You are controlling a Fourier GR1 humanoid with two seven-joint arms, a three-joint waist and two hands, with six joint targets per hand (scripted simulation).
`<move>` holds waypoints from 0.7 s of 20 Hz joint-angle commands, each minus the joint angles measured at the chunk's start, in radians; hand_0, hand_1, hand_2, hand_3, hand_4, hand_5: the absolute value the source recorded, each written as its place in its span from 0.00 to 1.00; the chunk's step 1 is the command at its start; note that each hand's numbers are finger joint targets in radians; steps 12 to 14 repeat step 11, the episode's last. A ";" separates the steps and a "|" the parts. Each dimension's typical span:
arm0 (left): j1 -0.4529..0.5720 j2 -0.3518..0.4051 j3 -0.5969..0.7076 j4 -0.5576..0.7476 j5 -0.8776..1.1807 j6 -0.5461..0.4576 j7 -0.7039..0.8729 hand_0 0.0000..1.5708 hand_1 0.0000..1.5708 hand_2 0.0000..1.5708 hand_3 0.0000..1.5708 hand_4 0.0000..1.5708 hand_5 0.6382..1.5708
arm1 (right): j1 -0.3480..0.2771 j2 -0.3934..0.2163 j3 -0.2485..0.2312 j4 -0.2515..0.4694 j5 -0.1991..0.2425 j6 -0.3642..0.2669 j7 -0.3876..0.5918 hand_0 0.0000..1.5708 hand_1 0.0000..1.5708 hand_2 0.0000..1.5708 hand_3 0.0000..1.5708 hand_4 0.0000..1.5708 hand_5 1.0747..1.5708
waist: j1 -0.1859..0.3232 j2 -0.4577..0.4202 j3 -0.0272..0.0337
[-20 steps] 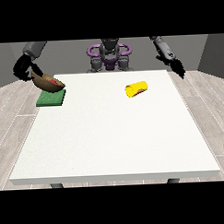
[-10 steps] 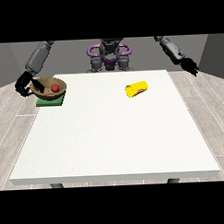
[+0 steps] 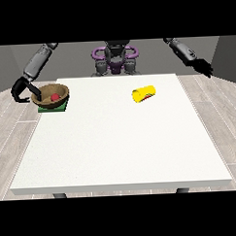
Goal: Pick the cup and pour the ball into the bowl, then pick the bowl and place it on the pad
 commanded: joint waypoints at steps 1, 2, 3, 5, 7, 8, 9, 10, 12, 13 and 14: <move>0.044 0.013 0.008 -0.049 0.017 -0.022 0.008 0.00 0.00 0.00 0.00 0.54 0.58 | -0.030 -0.058 -0.055 0.049 -0.042 0.035 0.031 0.00 0.00 0.41 0.12 0.00 0.33 | 0.005 -0.018 -0.0007; -0.001 0.003 0.004 0.036 -0.001 0.008 -0.006 0.00 0.00 0.00 0.00 0.55 0.57 | -0.041 -0.038 -0.040 0.006 -0.036 0.009 0.061 0.00 0.00 0.37 0.00 0.00 0.35 | -0.015 -0.041 -0.0026; 0.051 0.017 0.014 -0.092 0.041 -0.028 0.048 0.00 0.00 0.00 0.00 0.55 0.57 | -0.045 -0.063 -0.073 0.064 -0.054 0.032 0.010 0.00 0.00 0.34 0.00 0.00 0.36 | 0.012 -0.010 0.0003; 0.043 -0.011 0.011 -0.062 0.030 -0.003 0.000 0.00 0.00 0.00 0.00 0.56 0.59 | -0.055 -0.101 -0.076 0.054 -0.058 0.059 0.022 0.00 0.00 0.32 0.00 0.00 0.42 | -0.007 0.018 -0.0010; 0.045 0.012 0.009 0.014 0.018 -0.029 -0.009 0.00 0.00 0.00 0.00 0.56 0.62 | -0.048 -0.089 -0.063 0.030 -0.061 0.091 0.064 0.00 0.00 0.29 0.03 0.00 0.44 | -0.011 -0.048 -0.0025; 0.093 -0.020 -0.007 -0.088 0.027 -0.010 0.059 0.00 0.00 0.00 0.00 0.56 0.62 | -0.057 -0.106 -0.074 0.061 -0.069 0.125 0.047 0.00 0.00 0.28 0.00 0.00 0.44 | -0.003 -0.063 -0.0007; 0.066 0.020 0.013 0.025 0.023 -0.049 -0.010 0.00 0.00 0.00 0.00 0.56 0.62 | -0.047 -0.057 -0.079 0.019 -0.089 0.128 0.026 0.00 0.00 0.27 0.00 0.00 0.47 | -0.013 -0.073 -0.0027; 0.037 -0.011 -0.016 0.045 -0.003 0.000 0.050 0.00 0.00 0.00 0.00 0.56 0.62 | -0.085 -0.027 -0.057 -0.010 -0.090 0.169 0.062 0.00 0.00 0.27 0.20 0.17 0.49 | -0.030 -0.141 -0.0038; 0.048 -0.013 -0.033 0.043 -0.015 -0.003 0.082 0.00 0.00 0.00 0.00 0.56 0.62 | -0.096 0.005 -0.046 -0.029 -0.093 0.199 0.047 0.00 0.00 0.07 0.24 0.32 0.60 | -0.035 -0.194 -0.0038; 0.048 -0.013 -0.033 0.043 -0.015 -0.003 0.082 0.00 0.00 0.00 0.00 0.56 0.62 | -0.096 0.005 -0.046 -0.029 -0.093 0.199 0.047 0.00 0.00 0.07 0.24 0.32 0.60 | -0.035 -0.194 -0.0038; 0.048 -0.013 -0.033 0.043 -0.015 -0.003 0.082 0.00 0.00 0.00 0.00 0.56 0.62 | -0.096 0.005 -0.046 -0.029 -0.093 0.199 0.047 0.00 0.00 0.07 0.24 0.32 0.60 | -0.035 -0.194 -0.0038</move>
